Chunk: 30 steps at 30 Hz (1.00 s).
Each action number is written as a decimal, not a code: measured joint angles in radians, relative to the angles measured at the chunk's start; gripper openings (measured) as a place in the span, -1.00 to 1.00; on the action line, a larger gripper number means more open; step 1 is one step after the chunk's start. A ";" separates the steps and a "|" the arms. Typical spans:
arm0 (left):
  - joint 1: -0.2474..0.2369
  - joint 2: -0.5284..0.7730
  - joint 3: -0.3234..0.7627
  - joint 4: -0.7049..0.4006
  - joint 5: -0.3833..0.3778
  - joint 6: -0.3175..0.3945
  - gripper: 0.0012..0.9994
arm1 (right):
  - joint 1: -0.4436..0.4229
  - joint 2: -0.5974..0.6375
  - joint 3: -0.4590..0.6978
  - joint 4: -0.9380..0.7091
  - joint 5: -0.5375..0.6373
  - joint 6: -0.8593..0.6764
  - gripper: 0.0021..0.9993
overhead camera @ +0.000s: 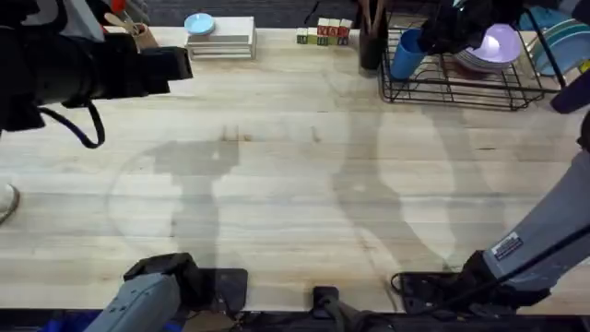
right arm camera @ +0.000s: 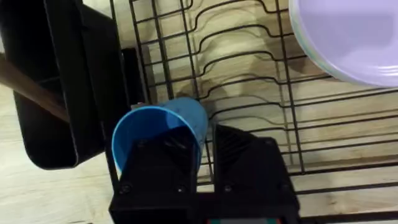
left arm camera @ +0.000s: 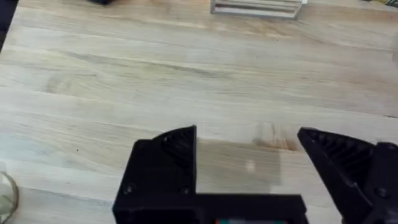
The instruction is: Pick up the cup on the table and put them onto the rack.
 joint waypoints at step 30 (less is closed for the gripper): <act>0.000 0.000 0.000 0.000 0.000 0.000 0.99 | 0.000 -0.040 0.010 -0.057 0.000 0.000 -0.35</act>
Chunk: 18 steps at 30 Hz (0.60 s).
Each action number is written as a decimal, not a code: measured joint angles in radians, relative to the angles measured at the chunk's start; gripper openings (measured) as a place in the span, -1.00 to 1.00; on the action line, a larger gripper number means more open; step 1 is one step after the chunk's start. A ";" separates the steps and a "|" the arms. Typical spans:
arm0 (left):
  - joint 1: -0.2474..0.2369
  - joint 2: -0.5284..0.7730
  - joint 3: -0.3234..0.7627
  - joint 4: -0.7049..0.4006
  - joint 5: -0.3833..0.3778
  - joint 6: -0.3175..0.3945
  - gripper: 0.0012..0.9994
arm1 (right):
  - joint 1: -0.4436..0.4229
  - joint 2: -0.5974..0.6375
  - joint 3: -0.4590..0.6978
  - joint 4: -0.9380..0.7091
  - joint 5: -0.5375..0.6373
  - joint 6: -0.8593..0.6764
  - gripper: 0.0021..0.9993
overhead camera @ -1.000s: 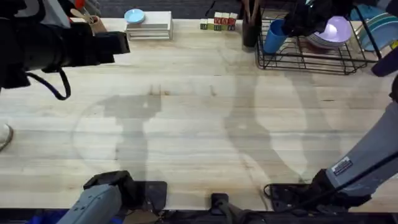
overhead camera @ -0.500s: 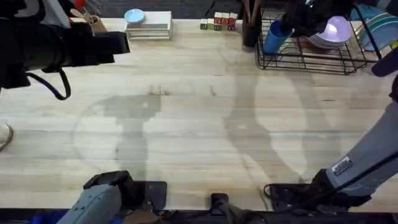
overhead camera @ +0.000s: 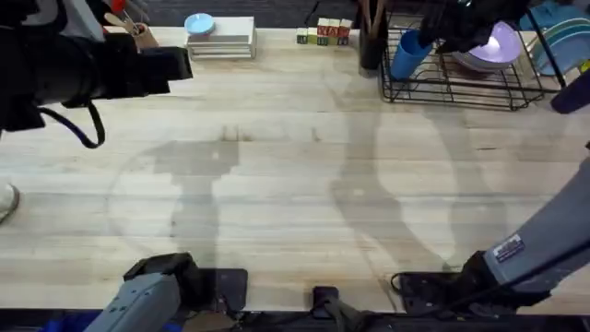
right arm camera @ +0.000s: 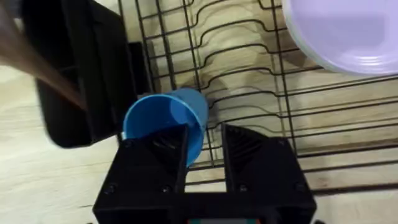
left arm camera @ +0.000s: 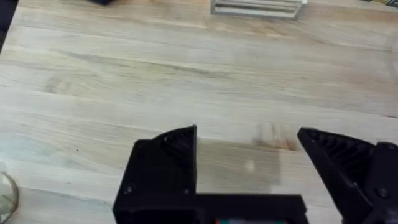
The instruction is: Pick up the cup on the table and put them onto the rack.
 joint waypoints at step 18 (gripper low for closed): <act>0.000 0.000 0.000 0.000 0.000 0.000 0.99 | 0.000 -0.177 0.023 -0.143 0.000 -0.002 -0.30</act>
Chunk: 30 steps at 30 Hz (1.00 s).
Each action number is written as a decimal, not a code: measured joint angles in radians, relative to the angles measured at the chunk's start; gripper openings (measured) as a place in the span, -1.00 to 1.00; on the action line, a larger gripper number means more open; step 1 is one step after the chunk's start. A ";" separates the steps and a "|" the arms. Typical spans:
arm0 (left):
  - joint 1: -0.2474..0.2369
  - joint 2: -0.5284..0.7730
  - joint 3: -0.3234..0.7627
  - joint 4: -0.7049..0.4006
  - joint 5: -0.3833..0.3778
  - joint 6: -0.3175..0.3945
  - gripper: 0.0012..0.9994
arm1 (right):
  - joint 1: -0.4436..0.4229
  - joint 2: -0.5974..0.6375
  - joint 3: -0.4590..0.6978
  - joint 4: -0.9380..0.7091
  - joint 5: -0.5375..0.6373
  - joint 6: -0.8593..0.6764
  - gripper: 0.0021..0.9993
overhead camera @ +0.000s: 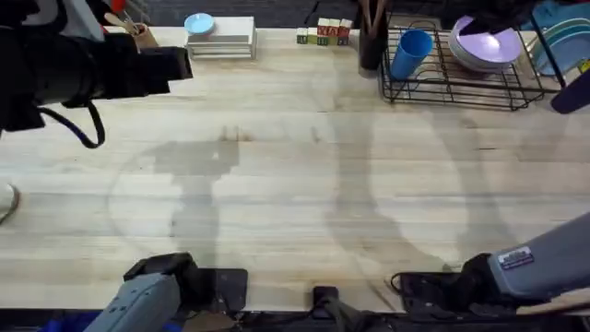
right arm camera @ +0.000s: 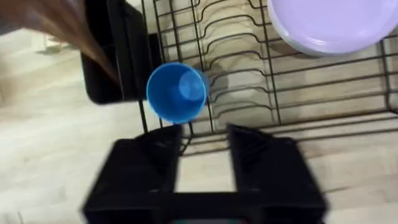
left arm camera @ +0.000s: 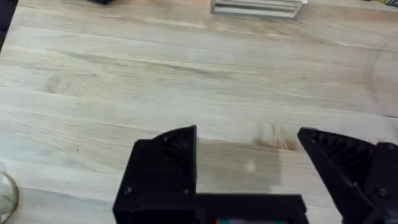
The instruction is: Pick up the cup on the table and put them onto the rack.
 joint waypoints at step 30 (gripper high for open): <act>0.000 0.000 0.000 0.008 0.000 0.000 0.99 | 0.000 -0.451 0.001 -0.369 0.037 -0.290 0.99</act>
